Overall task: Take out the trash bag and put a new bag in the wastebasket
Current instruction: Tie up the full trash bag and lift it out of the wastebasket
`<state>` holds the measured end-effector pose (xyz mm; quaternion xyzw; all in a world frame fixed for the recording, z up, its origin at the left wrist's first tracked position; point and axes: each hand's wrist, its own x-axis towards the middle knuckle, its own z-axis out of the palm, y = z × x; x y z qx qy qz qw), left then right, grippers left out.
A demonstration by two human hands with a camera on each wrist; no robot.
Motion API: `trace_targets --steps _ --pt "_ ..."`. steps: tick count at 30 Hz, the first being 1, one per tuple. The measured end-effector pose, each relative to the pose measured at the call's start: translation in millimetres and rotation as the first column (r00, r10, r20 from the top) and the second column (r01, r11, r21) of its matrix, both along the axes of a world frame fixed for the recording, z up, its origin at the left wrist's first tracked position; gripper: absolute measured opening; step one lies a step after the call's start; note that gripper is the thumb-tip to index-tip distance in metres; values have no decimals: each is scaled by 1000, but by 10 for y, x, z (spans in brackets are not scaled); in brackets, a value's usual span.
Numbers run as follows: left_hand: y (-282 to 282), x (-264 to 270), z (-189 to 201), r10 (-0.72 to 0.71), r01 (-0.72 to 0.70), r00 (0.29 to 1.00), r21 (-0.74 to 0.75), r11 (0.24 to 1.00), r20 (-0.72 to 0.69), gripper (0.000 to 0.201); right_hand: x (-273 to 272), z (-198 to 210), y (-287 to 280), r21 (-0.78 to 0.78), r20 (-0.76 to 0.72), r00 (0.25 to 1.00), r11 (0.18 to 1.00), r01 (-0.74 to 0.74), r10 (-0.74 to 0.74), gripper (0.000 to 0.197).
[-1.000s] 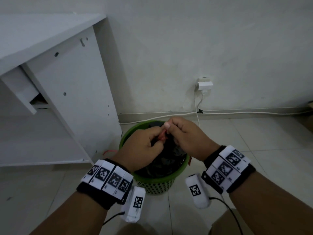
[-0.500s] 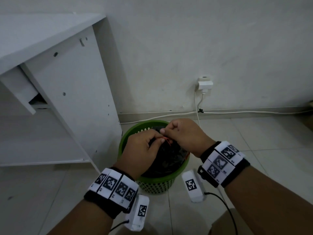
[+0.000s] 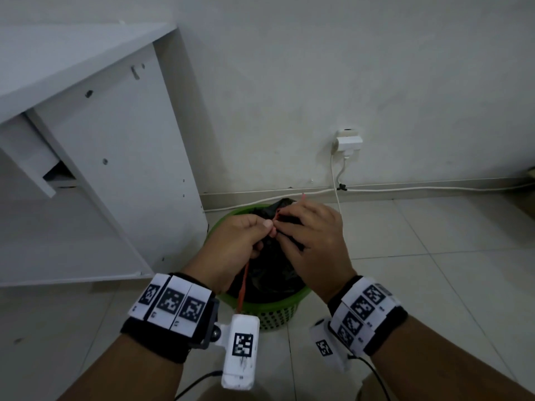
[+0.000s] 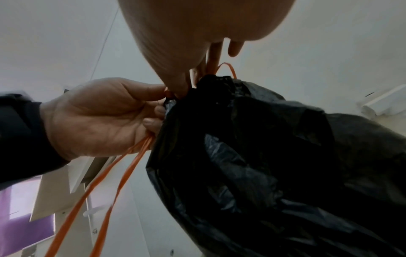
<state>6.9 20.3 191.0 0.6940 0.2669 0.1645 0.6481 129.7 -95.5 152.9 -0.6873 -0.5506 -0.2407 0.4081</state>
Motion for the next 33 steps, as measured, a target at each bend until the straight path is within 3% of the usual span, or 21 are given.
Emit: trace_targets --steps 3,6,12,19,21,24,27,30,33 --pt "-11 -7 -14 8 -8 1000 44 999 -2 29 -28 -2 -12 32 -55 998 999 -18 20 11" --pt "-12 -5 0 15 -15 1000 41 999 8 30 -91 29 -64 -11 -94 996 1000 -4 2 25" --pt "-16 -4 -46 22 -26 998 68 997 61 27 -55 47 -5 19 -196 979 998 -60 63 11" --pt "19 -54 -97 104 -121 989 165 979 108 20 -17 150 -73 -89 -338 931 980 -176 137 21" --pt "16 -68 -100 104 -125 988 201 971 114 20 -20 232 -108 -92 -485 854 960 -264 189 25" --pt "18 -64 -113 108 -133 989 296 946 100 20 -35 398 -169 -74 -723 648 906 -417 239 36" --pt "24 -59 -112 146 -178 982 338 924 119 19 -41 519 -206 -102 -794 573 885 -455 203 42" --pt "37 -52 -127 138 -179 981 368 913 135 19 -44 551 -208 64 -870 422 906 -418 256 41" --pt "19 -49 -141 125 -164 981 284 945 152 23 -55 547 -131 270 -914 200 898 -347 352 41"
